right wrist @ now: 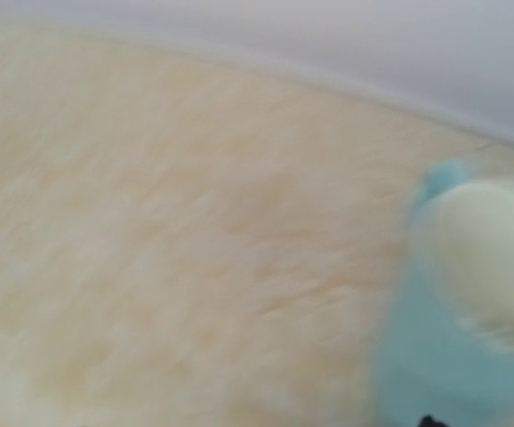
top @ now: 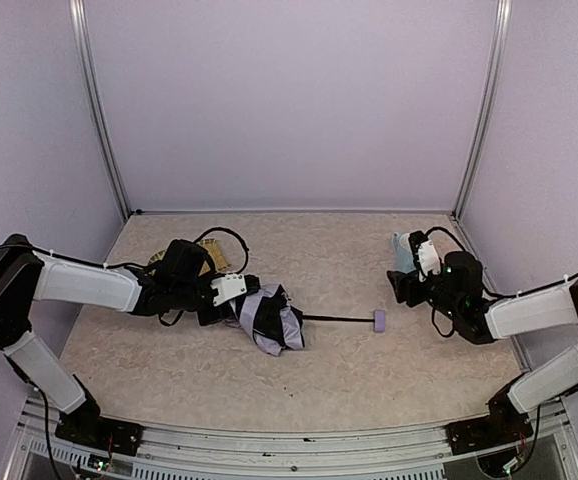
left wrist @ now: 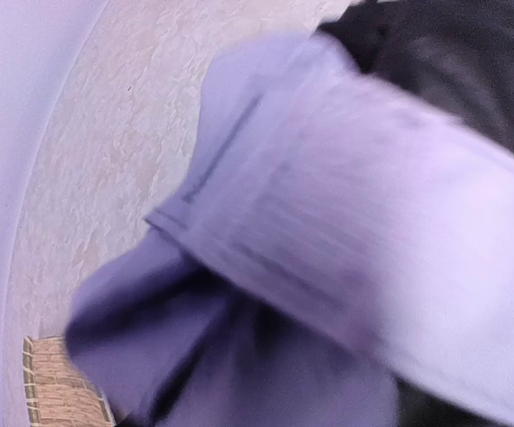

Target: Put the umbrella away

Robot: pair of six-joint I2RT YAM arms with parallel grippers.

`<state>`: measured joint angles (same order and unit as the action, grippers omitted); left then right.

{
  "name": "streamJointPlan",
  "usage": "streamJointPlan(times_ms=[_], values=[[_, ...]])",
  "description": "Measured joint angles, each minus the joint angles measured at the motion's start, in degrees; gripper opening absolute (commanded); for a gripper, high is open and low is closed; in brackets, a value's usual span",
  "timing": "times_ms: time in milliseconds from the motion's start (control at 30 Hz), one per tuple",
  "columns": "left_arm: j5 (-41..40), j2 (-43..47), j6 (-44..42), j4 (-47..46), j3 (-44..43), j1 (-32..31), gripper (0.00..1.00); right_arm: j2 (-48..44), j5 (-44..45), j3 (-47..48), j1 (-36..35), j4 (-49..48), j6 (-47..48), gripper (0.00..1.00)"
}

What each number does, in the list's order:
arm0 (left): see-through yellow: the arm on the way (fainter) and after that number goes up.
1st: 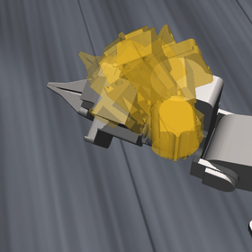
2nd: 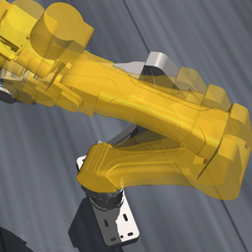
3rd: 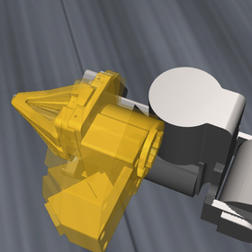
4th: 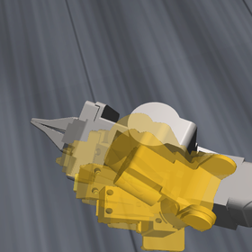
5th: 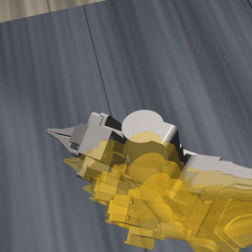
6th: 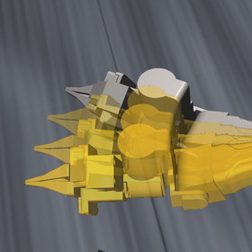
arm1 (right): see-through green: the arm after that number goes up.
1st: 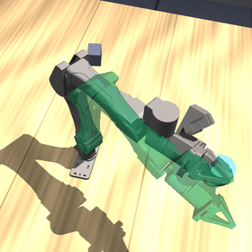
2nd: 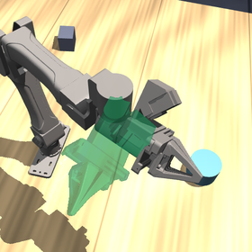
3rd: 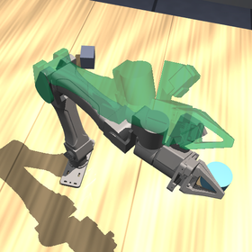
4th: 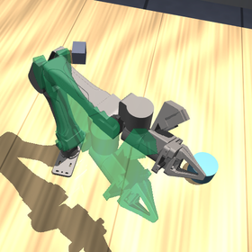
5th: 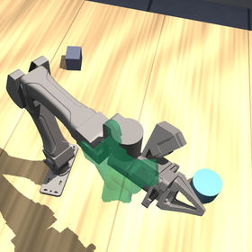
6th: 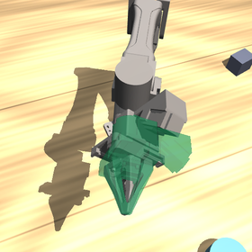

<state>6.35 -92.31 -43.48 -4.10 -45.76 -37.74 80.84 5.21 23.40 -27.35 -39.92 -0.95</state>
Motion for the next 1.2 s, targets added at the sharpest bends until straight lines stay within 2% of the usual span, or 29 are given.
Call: streamJointPlan(times_ms=[167, 333, 400, 567, 667, 800, 933, 1033, 1133, 1200], values=[[-0.42, 2.43, -2.21, -3.41, 3.39, 0.0, 0.0, -7.1, -4.5, 2.49, 3.78, 6.05, -0.39, 0.73], [-0.55, 2.27, -3.63, -4.68, 3.52, -0.11, 0.0, -6.45, -19.65, 11.41, 1.9, 15.72, 4.7, 0.74], [-0.57, 2.01, -4.28, -5.09, 3.61, -0.33, 0.0, -2.91, -25.29, 17.14, -1.11, 21.64, 8.35, 0.77], [-0.52, 1.88, -5.27, -6.75, 4.76, -0.94, 0.0, 12.44, -36.04, 34.62, -6.03, 35.91, 16.83, 0.83], [-0.33, 1.88, -5.68, -8.48, 6.03, -1.03, 0.0, 18.53, -39.36, 40.68, -6.93, 40.57, 21.62, 0.87], [-0.13, 1.9, -6.05, -10.73, 7.52, -1.14, 0.01, 28.3, -41.2, 51.82, -7.96, 47.95, 28.48, 0.86], [-0.2, 1.9, -6.27, -12.02, 7.91, -1.25, 0.06, 38.34, -40.24, 62.47, -9.03, 56.15, 34.42, 0.8], [-0.39, 1.92, -6.29, -12.81, 8.28, -1.27, 0.06, 41.94, -38.75, 63.69, -9.33, 60.54, 37.2, 0.74], [-0.46, 1.92, -6.32, -13.77, 8.79, -1.29, 0.06, 43.65, -36.06, 63.08, -9.79, 64.02, 39.6, 0.52], [-0.46, 1.92, -6.32, -14.1, 8.98, -1.31, 0.05, 43.95, -33.99, 62.75, -10.27, 64.54, 40.54, 0.35]])
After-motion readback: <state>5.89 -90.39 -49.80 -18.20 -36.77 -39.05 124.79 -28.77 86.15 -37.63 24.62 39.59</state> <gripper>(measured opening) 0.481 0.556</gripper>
